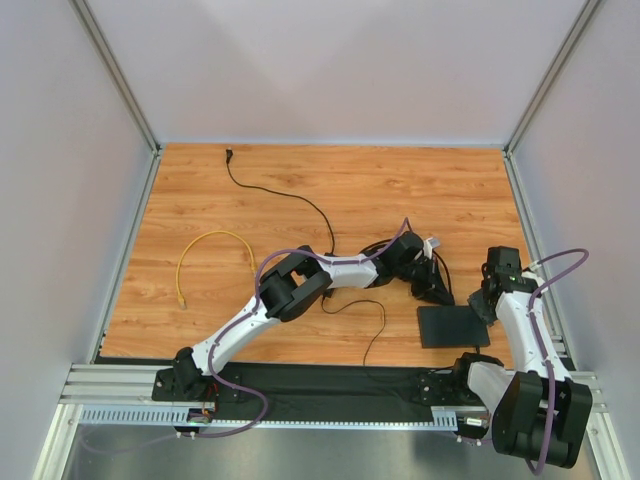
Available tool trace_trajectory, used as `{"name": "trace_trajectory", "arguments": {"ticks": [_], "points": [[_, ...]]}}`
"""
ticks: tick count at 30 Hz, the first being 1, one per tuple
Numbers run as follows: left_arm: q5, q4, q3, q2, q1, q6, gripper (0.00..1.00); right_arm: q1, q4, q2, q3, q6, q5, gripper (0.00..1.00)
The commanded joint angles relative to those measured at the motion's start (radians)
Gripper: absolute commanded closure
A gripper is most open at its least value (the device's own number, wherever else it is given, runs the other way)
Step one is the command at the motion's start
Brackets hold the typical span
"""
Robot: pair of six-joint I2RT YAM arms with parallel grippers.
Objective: Pull the plug from the switch port
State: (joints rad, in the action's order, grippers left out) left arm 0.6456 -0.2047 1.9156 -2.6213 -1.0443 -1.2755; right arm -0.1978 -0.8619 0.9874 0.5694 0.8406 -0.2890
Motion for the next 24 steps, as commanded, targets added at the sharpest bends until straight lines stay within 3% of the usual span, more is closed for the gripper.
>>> {"name": "trace_trajectory", "arguments": {"ticks": [1,6,8,12,15,24], "points": [[-0.046,0.016,-0.027,-0.014,0.000,0.031,1.00,-0.003,0.026,-0.007,-0.006,-0.005,-0.004,0.73],[-0.055,-0.027,-0.064,0.001,0.009,0.050,1.00,-0.002,0.029,-0.010,0.000,-0.023,0.028,0.75],[-0.047,-0.050,-0.076,0.000,0.013,0.057,1.00,0.006,0.035,-0.013,0.006,-0.031,0.065,0.71],[-0.050,-0.056,-0.086,0.003,0.020,0.088,1.00,0.043,-0.006,0.013,0.038,-0.018,0.027,0.47],[-0.060,-0.061,-0.089,0.007,0.020,0.090,1.00,0.049,-0.026,0.046,0.076,-0.023,0.011,0.41],[-0.107,-0.079,-0.153,0.055,0.018,0.102,1.00,0.106,-0.034,0.177,0.136,0.012,-0.062,0.36]]}}
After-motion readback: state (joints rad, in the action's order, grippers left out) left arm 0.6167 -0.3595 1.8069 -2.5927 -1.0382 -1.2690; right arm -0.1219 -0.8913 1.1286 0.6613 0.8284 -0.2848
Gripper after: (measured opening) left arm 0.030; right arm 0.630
